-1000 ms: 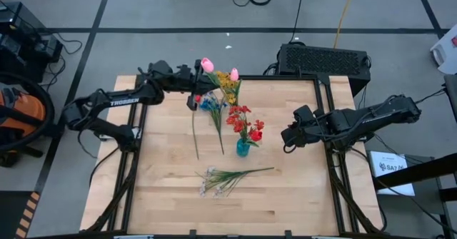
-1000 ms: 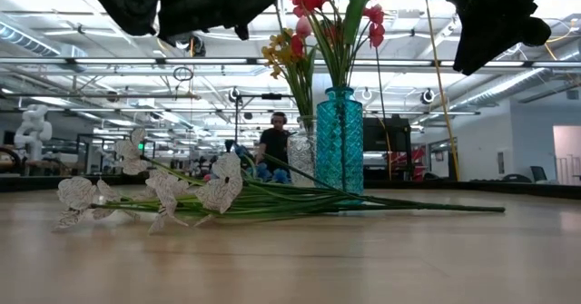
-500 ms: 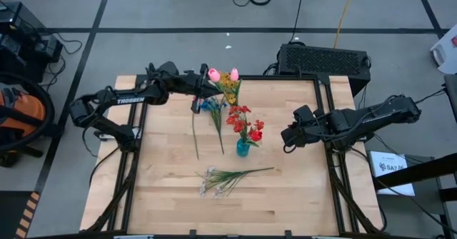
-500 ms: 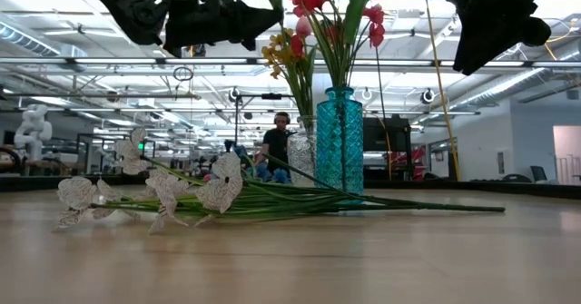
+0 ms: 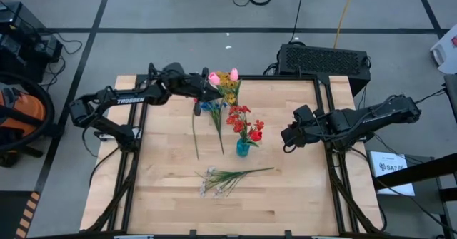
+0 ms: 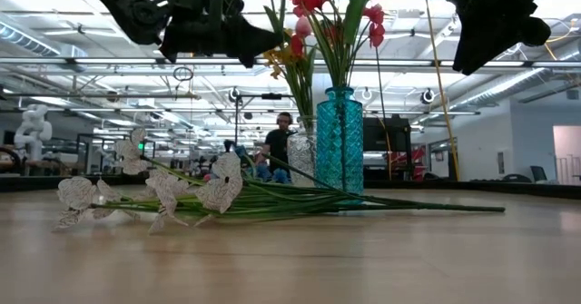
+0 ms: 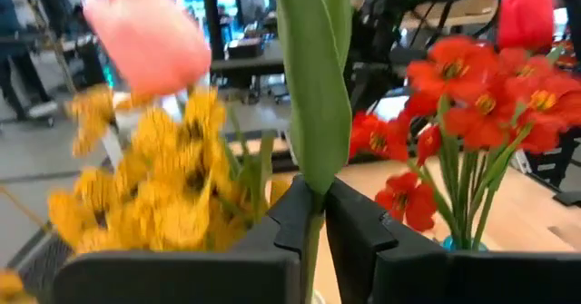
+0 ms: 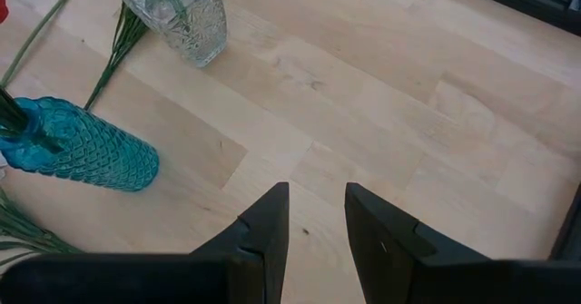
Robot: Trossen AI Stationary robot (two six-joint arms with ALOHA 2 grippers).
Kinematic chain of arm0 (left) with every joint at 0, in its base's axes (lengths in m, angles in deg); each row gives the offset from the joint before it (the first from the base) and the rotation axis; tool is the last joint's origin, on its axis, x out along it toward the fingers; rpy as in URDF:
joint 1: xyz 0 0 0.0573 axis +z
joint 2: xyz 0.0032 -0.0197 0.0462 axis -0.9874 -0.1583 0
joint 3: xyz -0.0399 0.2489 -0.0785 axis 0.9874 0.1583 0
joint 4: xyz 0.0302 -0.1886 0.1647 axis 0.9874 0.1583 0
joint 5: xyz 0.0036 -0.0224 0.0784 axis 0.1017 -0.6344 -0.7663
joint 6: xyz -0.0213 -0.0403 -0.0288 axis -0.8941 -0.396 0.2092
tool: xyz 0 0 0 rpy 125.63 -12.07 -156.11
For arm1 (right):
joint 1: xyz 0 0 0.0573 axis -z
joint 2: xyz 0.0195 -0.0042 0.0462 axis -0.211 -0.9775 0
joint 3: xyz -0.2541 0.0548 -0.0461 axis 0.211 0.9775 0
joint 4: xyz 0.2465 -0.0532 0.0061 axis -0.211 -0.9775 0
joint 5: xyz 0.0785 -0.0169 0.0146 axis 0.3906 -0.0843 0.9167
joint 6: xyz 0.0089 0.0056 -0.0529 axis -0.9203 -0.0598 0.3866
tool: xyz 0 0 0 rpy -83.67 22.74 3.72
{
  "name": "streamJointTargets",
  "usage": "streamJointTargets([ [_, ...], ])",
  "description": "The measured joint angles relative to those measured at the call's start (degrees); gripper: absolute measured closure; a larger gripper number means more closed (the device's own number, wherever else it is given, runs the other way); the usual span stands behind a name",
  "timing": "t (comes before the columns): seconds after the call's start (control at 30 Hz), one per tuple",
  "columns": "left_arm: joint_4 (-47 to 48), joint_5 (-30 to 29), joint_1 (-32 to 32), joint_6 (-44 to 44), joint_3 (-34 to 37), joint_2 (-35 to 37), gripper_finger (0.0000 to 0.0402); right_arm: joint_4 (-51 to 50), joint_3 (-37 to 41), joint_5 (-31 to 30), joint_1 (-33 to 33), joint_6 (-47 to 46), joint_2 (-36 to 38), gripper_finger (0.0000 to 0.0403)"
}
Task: Sort flowers into vase by color
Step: Put the pink tulip into the transparent vase
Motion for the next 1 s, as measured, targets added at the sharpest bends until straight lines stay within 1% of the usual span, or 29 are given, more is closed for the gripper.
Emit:
streamJointTargets([
  [0.1,1.4,-1.2,-0.5,0.0,0.0,0.0,0.0362,0.0,0.0,0.0,0.0,0.0,0.0,0.03],
  [0.37,2.4,-1.7,-2.3,0.0,0.0,0.0,0.0359,0.0,0.0,0.0,0.0,0.0,0.0,0.03],
  [0.57,2.9,-1.9,-2.5,0.0,0.0,0.0,0.0359,0.0,0.0,0.0,0.0,0.0,0.0,0.03],
  [0.8,5.8,-1.9,-2.5,0.0,0.0,0.0,0.0359,0.1,0.0,0.0,0.0,0.0,0.0,0.03],
  [1.0,5.8,-1.9,-2.5,0.0,0.0,0.0,0.0353,0.2,0.0,0.0,0.0,0.0,0.0,0.03],
])
